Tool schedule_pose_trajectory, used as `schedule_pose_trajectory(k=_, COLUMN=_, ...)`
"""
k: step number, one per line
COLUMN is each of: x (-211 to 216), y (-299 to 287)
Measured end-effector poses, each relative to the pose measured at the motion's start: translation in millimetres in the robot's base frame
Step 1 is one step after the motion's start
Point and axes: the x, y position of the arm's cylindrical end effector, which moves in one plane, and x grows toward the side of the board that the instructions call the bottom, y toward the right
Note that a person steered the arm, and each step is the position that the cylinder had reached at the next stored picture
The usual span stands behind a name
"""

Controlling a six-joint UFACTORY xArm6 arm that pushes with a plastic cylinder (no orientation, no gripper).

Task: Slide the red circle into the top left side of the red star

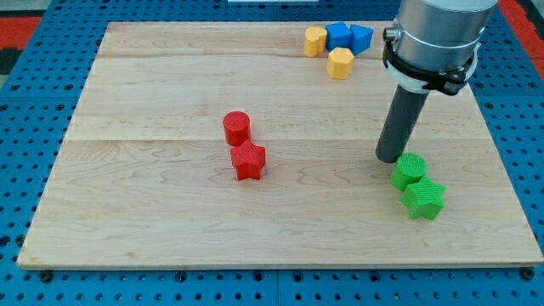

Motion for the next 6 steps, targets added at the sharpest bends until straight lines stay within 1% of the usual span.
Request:
schedule_pose_trajectory(k=1, x=-16.0, y=-0.2)
schedule_pose_trajectory(k=2, x=-59.8, y=-19.7)
schedule_pose_trajectory(k=3, x=-96.5, y=-99.0)
schedule_pose_trajectory(k=4, x=-104.4, y=-186.6)
schedule_pose_trajectory(k=5, x=-71.5, y=-204.7)
schedule_pose_trajectory(k=6, x=-52.7, y=-177.4)
